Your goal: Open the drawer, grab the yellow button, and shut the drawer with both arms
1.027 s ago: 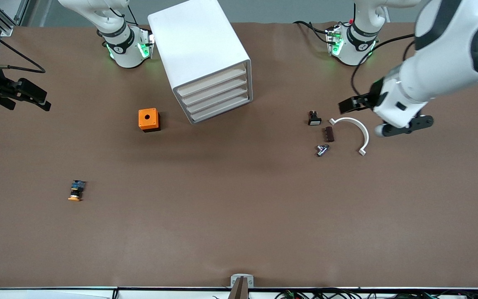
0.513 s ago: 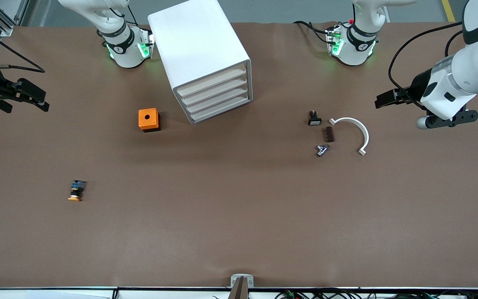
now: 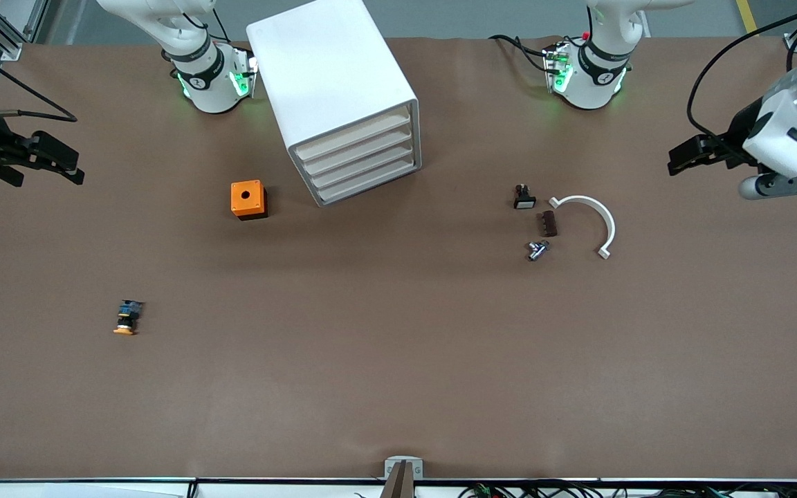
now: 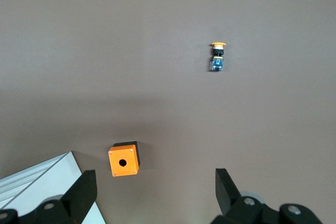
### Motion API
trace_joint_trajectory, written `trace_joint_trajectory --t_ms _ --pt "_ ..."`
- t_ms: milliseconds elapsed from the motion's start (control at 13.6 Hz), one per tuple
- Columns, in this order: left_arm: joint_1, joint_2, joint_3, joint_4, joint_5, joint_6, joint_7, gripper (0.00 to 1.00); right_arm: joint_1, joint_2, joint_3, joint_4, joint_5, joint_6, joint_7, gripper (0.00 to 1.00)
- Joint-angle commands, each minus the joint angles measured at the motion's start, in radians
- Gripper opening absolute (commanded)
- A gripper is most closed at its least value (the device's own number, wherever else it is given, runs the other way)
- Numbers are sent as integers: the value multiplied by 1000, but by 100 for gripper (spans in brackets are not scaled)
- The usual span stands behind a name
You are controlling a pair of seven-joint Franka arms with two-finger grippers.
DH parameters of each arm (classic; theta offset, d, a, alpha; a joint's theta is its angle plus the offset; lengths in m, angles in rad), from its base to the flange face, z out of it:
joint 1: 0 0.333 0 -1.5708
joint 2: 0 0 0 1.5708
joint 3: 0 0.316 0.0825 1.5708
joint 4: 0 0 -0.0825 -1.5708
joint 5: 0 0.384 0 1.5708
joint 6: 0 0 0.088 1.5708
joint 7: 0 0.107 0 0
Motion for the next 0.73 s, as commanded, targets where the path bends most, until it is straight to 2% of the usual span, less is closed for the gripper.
trace_joint_trajectory --t_ms 0,440,660 --pt "25 -5 -9 22 16 49 33 99 -9 -25 2 -22 0 -6 28 100" --pt "33 45 -7 99 5 111 33 99 -9 -26 2 -27 2 8 26 100" --pt "34 67 -7 108 4 114 34 99 -9 -28 2 -28 2 20 26 100"
